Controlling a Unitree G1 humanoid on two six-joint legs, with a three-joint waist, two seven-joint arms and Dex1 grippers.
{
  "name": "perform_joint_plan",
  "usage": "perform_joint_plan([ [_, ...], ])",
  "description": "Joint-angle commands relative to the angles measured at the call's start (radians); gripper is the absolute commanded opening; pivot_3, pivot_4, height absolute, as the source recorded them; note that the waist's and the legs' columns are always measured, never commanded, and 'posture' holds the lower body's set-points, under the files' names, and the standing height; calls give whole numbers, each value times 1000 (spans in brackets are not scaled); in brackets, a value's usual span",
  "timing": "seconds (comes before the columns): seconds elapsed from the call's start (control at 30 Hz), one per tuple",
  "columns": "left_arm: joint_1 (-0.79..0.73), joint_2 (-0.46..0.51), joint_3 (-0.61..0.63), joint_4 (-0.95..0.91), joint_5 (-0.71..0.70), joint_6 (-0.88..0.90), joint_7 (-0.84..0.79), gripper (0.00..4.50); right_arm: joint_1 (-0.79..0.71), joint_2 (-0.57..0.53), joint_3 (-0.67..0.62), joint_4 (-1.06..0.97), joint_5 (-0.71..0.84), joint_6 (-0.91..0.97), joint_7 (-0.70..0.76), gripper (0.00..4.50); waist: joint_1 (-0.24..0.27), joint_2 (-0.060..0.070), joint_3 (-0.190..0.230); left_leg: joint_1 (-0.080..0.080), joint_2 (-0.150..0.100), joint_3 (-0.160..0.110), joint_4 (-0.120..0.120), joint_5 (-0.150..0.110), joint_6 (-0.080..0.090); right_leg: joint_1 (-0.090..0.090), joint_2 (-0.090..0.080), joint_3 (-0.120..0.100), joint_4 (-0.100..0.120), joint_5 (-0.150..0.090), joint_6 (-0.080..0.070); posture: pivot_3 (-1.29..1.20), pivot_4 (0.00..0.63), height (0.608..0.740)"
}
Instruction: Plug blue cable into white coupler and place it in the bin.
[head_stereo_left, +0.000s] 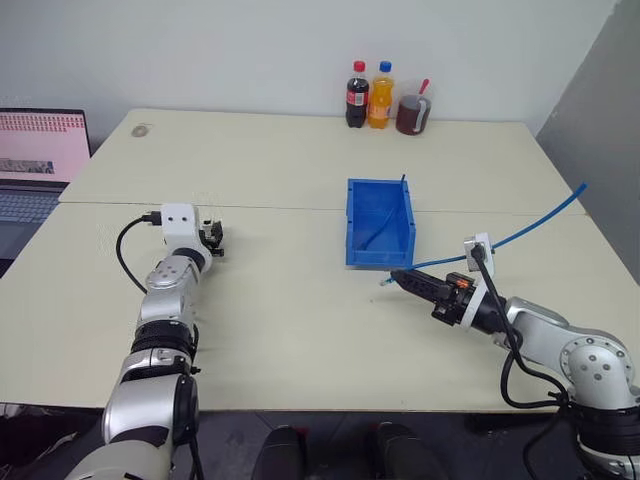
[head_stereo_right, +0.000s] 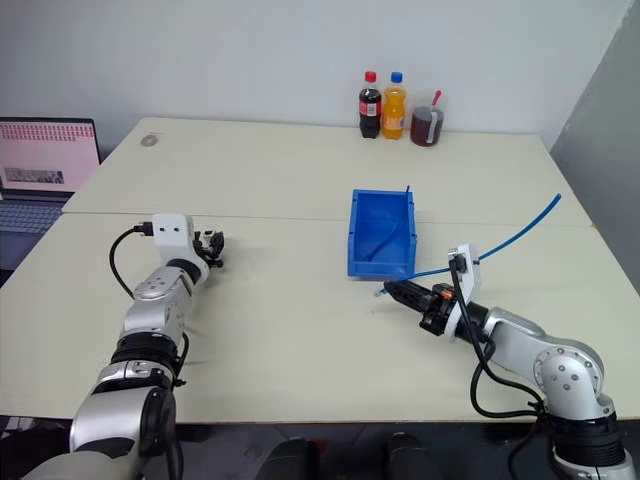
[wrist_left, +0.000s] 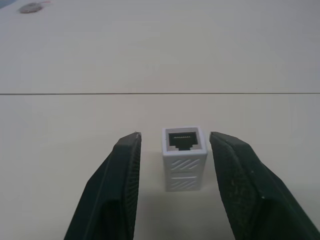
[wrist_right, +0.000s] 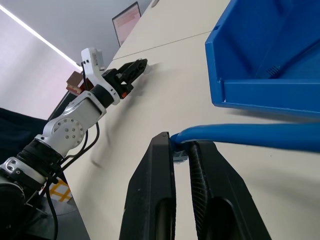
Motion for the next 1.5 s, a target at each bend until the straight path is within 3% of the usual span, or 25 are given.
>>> perform_joint_plan([
  [0.03,-23,15,7,-9,7,-33,-3,1306,-8,-4,-36,-36,26,1,1,133,0,0,0,0,0,0,0,0,0,0,0,0,0,0,0,0,150,740],
  [0.13,-17,19,7,-2,6,-38,-6,788,-8,-9,-41,-33,27,3,3,133,0,0,0,0,0,0,0,0,0,0,0,0,0,0,0,0,150,740],
  [0.4,-22,33,-29,-1,31,-44,-61,788,-6,-10,-46,-34,19,7,4,133,0,0,0,0,0,0,0,0,0,0,0,0,0,0,0,0,150,740],
  [0.53,28,44,-111,-205,-53,28,-417,788,-19,-60,-25,-48,-17,34,60,133,0,0,0,0,0,0,0,0,0,0,0,0,0,1,-1,0,150,740],
  [0.67,143,147,-266,-584,-211,223,-883,788,-80,-161,-16,-45,-31,76,182,133,-4,1,1,-1,1,1,0,0,0,0,-1,1,0,1,-2,0,150,740],
  [0.8,202,192,-401,-786,-259,278,-1112,788,-208,-214,39,-32,-87,89,298,133,-7,4,2,1,1,0,0,0,0,-1,0,3,1,1,-2,0,150,740],
  [0.97,197,80,-541,-671,-150,94,-1188,788,-318,-204,204,-52,-314,-1,411,133,-3,4,2,5,2,1,0,0,0,2,4,2,1,-1,-1,0,150,740],
  [1.13,157,-13,-577,-451,-69,-89,-1202,788,-308,-219,372,-63,-567,-143,524,133,-3,4,2,2,1,2,0,0,0,0,4,3,0,-1,-2,0,150,740],
  [1.5,88,-82,-563,-239,-20,-247,-1203,788,-268,-180,479,-28,-790,-247,625,133,1,4,2,2,0,0,2,0,1,0,3,1,1,-1,0,0,150,740],
])
